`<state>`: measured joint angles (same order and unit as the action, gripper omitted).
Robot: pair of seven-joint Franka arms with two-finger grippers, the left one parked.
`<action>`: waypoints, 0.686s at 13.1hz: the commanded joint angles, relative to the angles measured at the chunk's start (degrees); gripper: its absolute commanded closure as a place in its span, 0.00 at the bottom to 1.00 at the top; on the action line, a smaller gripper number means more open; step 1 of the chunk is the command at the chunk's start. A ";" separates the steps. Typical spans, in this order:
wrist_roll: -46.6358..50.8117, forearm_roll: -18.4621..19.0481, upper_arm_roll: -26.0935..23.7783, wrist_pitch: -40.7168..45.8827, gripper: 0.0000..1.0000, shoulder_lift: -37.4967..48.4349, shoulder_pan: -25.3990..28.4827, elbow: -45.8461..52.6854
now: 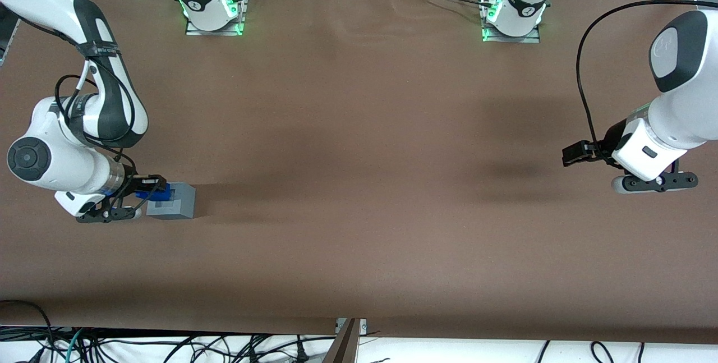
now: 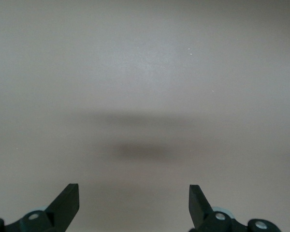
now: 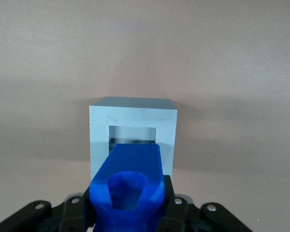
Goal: Insert blue part into gray base with right arm
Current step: 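Lower the blue part into the gray base's square hole, pressing down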
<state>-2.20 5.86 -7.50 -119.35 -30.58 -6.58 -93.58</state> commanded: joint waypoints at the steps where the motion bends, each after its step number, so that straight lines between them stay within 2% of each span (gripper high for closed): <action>1: -0.44 0.30 -0.32 -0.18 0.84 -0.88 -0.19 1.82; 9: 0.00 0.12 -0.41 -0.71 0.84 -1.58 0.08 2.26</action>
<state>-2.20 5.86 -7.59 -120.49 -31.08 -6.45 -93.32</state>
